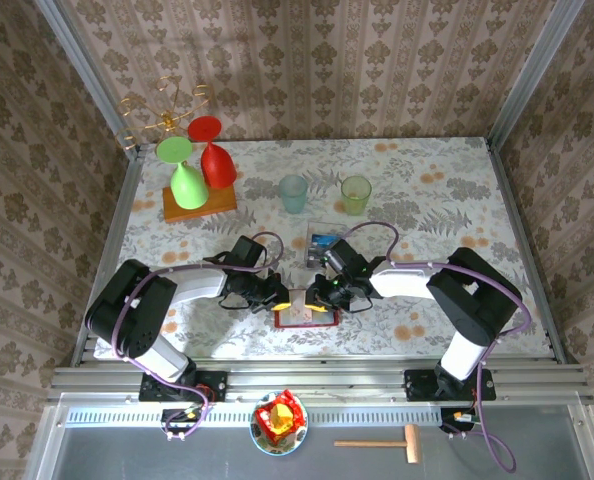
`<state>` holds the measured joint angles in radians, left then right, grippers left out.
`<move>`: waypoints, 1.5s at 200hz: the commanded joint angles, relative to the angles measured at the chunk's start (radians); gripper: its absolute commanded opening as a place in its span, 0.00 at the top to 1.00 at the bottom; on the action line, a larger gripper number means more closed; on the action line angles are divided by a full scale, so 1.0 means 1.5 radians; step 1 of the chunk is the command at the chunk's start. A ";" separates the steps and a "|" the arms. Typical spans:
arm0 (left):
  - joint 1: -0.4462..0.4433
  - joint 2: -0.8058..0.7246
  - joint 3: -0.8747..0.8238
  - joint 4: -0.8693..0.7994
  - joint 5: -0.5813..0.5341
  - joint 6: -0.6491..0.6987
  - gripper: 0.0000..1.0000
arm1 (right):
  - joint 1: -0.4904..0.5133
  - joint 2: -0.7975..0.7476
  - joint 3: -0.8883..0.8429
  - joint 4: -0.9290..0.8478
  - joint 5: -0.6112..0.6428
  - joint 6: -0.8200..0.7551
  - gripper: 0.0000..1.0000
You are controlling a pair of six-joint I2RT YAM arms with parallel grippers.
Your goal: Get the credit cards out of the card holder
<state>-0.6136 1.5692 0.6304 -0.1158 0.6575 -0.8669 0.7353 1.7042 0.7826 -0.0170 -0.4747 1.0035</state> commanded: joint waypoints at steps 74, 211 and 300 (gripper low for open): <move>0.000 0.005 -0.006 -0.043 -0.025 0.010 0.93 | -0.006 0.010 -0.031 0.097 -0.048 0.036 0.82; 0.001 0.001 -0.007 -0.047 -0.030 0.007 0.92 | -0.049 -0.097 -0.062 -0.037 0.009 -0.026 0.87; -0.001 -0.031 -0.002 -0.050 -0.030 -0.001 0.89 | -0.056 -0.146 0.011 -0.131 0.019 -0.079 0.93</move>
<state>-0.6140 1.5536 0.6308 -0.1360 0.6418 -0.8677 0.6575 1.5230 0.7345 -0.1383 -0.4747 0.9340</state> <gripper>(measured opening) 0.097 0.080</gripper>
